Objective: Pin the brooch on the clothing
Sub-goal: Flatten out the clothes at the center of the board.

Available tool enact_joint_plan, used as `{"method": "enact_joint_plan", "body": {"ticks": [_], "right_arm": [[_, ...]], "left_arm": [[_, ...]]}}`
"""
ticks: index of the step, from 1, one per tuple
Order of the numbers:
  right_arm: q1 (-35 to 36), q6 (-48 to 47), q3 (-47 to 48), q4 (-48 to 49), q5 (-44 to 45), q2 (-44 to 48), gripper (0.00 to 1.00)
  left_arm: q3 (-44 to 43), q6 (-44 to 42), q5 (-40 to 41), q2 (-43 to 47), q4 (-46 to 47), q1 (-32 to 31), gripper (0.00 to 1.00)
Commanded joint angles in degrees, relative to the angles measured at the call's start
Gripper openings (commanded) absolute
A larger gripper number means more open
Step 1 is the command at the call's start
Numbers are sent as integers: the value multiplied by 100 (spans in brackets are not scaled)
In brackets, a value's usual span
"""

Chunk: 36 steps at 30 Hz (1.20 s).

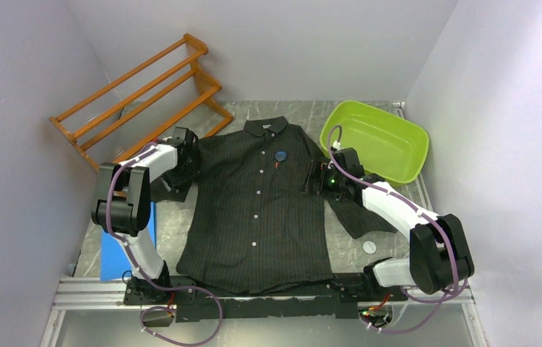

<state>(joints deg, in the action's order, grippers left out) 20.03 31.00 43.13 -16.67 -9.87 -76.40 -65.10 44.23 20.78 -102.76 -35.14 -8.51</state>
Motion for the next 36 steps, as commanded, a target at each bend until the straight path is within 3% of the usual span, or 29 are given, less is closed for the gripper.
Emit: {"method": "enact_joint_plan", "body": {"ticks": [1,5,10,24,30,36], "right_arm": [[1,-108,270,13,99,-12,100],[1,-112,269,9,100,-2,100],[1,-112,248,29,90,2,100],[7,-92,231,57,56,36,100],[5,-103,222,56,38,29,100],[2,-116,238,56,7,14,100]], "left_arm": [[-273,59,373,-97,-140,-10,64],[-176,10,535,56,-159,11,44],[78,-188,359,399,-81,264,4],[683,-320,-517,2484,-481,1352,2],[656,-419,-124,3325,-857,1632,3],[440,-1369,395,3511,-1009,1702,3]]}}
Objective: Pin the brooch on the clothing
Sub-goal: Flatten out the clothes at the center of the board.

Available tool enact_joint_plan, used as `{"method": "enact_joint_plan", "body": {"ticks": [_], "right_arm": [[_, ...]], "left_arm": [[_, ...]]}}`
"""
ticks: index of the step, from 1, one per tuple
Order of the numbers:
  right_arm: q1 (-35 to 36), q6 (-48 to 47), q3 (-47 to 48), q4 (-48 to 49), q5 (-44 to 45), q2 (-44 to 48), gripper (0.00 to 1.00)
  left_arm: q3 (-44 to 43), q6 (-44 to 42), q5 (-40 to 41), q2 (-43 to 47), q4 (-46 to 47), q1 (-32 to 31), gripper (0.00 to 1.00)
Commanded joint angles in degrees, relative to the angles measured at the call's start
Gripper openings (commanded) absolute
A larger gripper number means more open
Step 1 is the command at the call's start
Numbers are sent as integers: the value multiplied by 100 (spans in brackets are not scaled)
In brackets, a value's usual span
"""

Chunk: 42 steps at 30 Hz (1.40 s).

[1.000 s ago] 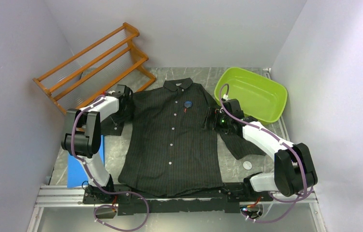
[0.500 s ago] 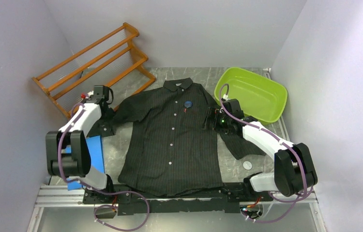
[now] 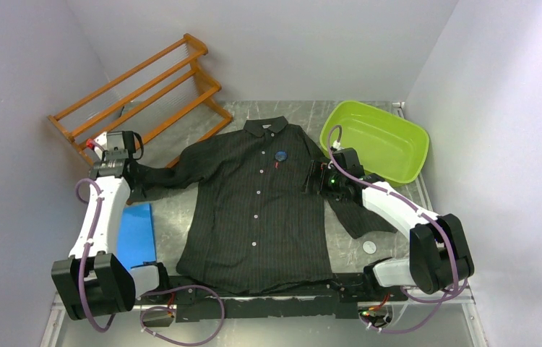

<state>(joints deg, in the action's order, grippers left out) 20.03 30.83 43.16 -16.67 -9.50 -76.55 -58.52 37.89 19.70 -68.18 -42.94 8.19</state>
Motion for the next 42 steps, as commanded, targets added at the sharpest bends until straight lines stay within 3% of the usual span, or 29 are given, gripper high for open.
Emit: {"method": "enact_joint_plan", "body": {"ticks": [1,8,20,21,23,24,25,26,30,36,42], "right_arm": [[1,-105,243,43,-34,20,100],[5,-127,305,32,-52,-17,100],[1,-271,337,-84,64,-89,100],[5,-286,330,-117,101,-70,100],[8,-334,301,-169,225,-22,100],[4,-352,290,-202,275,7,100],[1,-373,270,-234,320,39,100],[1,-385,249,-258,358,74,100],[1,-374,91,-260,418,173,100],[3,-316,-64,-226,334,154,99],[5,-263,-194,-182,281,98,92]], "left_arm": [[-240,-882,639,47,-263,32,3],[-32,-1505,1551,222,-318,37,4],[54,-1273,2362,392,-741,281,8],[45,-1233,2381,379,-769,327,15],[-23,-1184,2365,353,-836,404,58],[-94,-1191,2308,342,-874,411,74],[-177,-1202,2206,331,-937,412,90],[-284,-1217,2097,318,-1013,411,93],[-622,-1471,1100,322,-1180,404,92],[-384,-1809,-897,896,-788,126,94],[24,-1318,-1743,1157,-500,-859,93]]}}
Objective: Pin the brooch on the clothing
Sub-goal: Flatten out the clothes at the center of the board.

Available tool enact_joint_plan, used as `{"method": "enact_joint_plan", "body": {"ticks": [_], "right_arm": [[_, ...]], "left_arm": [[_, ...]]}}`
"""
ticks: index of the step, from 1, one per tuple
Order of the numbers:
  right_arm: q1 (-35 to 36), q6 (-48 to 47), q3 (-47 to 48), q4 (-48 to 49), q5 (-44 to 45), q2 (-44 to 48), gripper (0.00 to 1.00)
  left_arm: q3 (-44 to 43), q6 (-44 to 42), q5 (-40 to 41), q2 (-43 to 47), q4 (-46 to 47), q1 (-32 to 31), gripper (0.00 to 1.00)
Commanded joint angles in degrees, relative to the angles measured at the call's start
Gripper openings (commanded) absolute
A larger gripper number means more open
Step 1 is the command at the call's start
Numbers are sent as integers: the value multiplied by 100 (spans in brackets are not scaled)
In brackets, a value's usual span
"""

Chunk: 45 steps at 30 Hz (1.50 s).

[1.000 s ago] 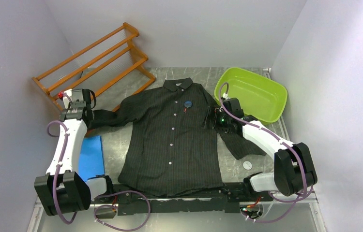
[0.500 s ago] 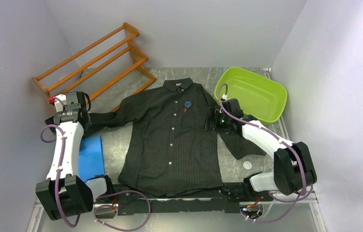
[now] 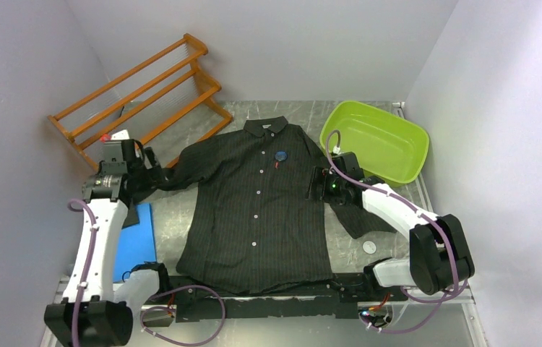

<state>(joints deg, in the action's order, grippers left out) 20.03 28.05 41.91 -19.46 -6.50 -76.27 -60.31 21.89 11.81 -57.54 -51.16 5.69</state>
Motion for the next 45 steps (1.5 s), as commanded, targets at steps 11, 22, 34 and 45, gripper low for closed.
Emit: {"method": "enact_joint_plan", "body": {"ticks": [11,22,34,45], "right_arm": [[120,-155,-141,-23,-339,235,76],[1696,88,30,-508,179,-205,76],[2266,836,-395,-1207,569,-249,80],[2361,962,-649,-1357,178,294,85]], "left_arm": [[832,1071,-909,-1076,1195,-2978,88],[1325,1490,-874,-2762,1588,-4091,89],[1881,2784,-643,-2919,456,-4465,92],[1879,2977,-468,-2304,50,-4636,95]]}}
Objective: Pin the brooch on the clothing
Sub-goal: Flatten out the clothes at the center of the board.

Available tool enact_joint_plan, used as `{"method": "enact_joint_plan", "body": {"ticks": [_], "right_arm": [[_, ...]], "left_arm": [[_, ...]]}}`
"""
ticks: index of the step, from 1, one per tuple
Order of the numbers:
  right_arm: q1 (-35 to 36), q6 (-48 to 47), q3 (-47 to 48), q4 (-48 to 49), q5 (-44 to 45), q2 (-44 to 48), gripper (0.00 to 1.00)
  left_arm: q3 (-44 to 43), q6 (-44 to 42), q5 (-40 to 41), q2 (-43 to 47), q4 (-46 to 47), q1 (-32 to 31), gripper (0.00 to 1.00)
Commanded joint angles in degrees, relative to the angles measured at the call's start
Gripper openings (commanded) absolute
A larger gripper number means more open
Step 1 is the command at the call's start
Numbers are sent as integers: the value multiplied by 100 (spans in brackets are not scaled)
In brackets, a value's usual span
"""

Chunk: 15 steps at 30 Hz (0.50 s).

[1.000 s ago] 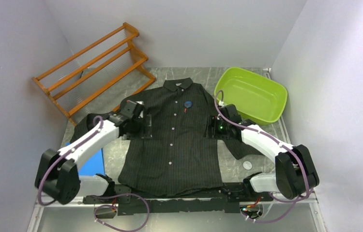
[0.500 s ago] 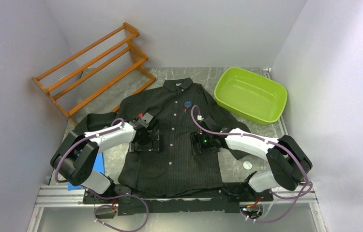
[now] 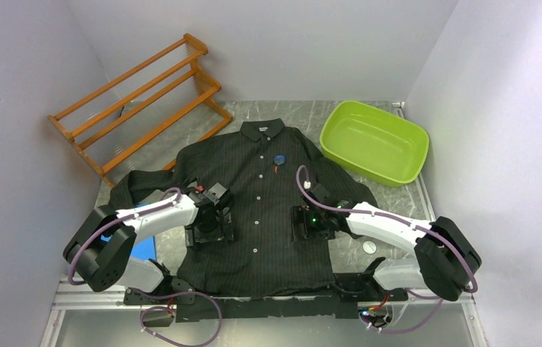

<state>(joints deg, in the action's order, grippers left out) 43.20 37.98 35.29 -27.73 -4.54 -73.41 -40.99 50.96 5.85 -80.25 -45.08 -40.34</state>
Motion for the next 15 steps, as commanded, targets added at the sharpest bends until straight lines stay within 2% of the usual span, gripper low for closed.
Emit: {"method": "enact_joint_plan", "body": {"ticks": [1,8,11,15], "right_arm": [[42,-115,208,-544,13,-23,87],[-128,-546,1021,-384,101,-191,96],[-513,-663,1160,-172,-195,-185,98],[-1353,-640,1024,232,-1098,-9,98]], "left_arm": [[-209,-6,180,-52,-592,-36,95],[-890,-720,48,179,-322,-22,95],[-924,-951,-242,423,-8,16,95],[-773,-1119,-594,785,450,41,95]]}}
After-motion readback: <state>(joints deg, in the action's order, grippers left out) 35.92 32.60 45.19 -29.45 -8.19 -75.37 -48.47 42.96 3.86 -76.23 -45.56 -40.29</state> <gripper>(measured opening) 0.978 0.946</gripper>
